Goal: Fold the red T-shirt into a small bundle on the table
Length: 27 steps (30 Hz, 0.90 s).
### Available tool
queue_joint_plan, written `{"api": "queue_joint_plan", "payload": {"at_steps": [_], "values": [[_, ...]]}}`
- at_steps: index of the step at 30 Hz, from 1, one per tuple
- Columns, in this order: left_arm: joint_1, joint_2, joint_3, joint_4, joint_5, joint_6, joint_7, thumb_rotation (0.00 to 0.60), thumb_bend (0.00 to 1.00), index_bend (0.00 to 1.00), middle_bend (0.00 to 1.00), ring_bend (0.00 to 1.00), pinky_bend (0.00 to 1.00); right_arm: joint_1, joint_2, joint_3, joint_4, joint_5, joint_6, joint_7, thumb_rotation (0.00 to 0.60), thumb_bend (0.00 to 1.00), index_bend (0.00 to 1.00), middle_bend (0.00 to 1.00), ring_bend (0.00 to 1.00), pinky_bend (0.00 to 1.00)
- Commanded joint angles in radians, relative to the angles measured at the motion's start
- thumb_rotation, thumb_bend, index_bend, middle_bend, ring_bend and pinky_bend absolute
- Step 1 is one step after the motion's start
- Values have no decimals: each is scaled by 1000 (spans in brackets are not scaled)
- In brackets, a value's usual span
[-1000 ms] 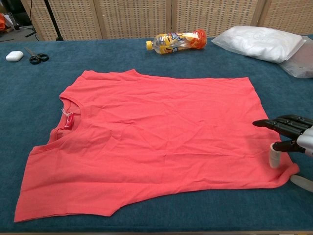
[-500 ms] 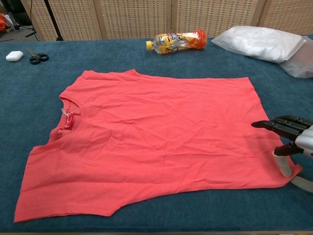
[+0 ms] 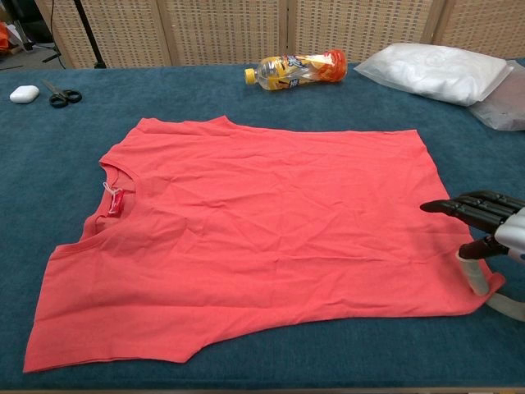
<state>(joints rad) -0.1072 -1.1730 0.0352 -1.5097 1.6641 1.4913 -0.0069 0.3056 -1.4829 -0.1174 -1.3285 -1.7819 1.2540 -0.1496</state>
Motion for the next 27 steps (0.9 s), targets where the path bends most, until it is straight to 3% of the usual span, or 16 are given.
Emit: {"api": "queue_joint_plan", "payload": {"at_steps": [1, 7, 12, 27], "values": [[-17, -57, 97, 174, 210, 78, -154, 600, 0, 261, 0, 0, 0, 1, 1, 1, -2, 2, 2, 0, 600, 414, 600, 40, 0, 0], [-46, -156, 154, 341, 368, 154, -238, 600, 0, 412, 0, 0, 0, 2, 2, 1, -5, 6, 5, 0, 600, 422, 600, 41, 0, 0], [-69, -228, 179, 418, 433, 163, -227, 600, 0, 438, 0, 0, 0, 4, 4, 0, -5, 9, 5, 2, 600, 440, 600, 41, 0, 0], [-107, -343, 200, 518, 429, 115, -209, 600, 11, 454, 0, 0, 0, 6, 0, 2, -1, 26, 3, -10, 600, 452, 600, 41, 0, 0]]}}
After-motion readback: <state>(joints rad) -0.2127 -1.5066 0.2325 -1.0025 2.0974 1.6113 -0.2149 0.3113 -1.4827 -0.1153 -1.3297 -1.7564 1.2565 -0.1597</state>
